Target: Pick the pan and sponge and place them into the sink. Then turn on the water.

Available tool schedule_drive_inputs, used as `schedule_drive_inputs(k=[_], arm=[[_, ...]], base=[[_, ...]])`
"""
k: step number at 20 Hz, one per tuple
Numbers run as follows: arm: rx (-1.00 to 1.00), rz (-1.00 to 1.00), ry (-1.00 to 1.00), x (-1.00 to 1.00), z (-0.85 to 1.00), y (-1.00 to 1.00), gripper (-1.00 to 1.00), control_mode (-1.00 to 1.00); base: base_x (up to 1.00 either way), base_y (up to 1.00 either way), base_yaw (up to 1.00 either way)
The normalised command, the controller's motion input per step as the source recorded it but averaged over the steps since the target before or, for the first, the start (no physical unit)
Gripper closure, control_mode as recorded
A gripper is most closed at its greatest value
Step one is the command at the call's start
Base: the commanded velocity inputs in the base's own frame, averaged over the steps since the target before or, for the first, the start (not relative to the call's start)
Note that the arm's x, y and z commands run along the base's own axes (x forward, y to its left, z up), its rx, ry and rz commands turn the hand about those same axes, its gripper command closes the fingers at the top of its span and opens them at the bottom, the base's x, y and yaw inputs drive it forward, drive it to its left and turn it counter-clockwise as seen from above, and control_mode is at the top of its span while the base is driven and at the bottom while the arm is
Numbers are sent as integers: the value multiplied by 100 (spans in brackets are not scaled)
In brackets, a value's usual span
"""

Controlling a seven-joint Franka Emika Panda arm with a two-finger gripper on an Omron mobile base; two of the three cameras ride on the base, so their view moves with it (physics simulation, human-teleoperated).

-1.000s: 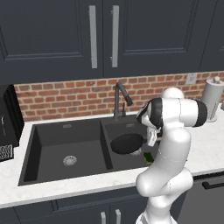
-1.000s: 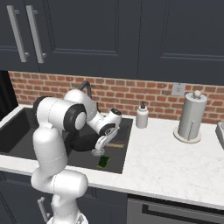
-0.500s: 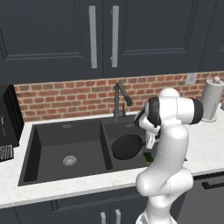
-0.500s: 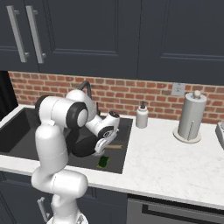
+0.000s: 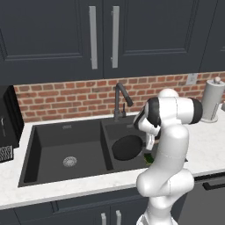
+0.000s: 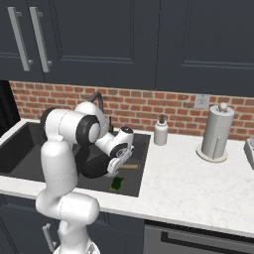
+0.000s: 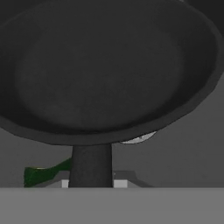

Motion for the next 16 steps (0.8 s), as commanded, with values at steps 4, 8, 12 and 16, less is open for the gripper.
schedule_drive_inputs(k=[4,8,12,16], arm=[[-10,0,0,1,-49,12,100,-100],[-5,0,0,0,-21,0,100,-100],[-2,0,0,0,-7,0,100,-100],[-1,0,0,0,-13,0,-100,-100]], base=[[0,0,0],[0,0,0],[0,0,0],[0,0,0]])
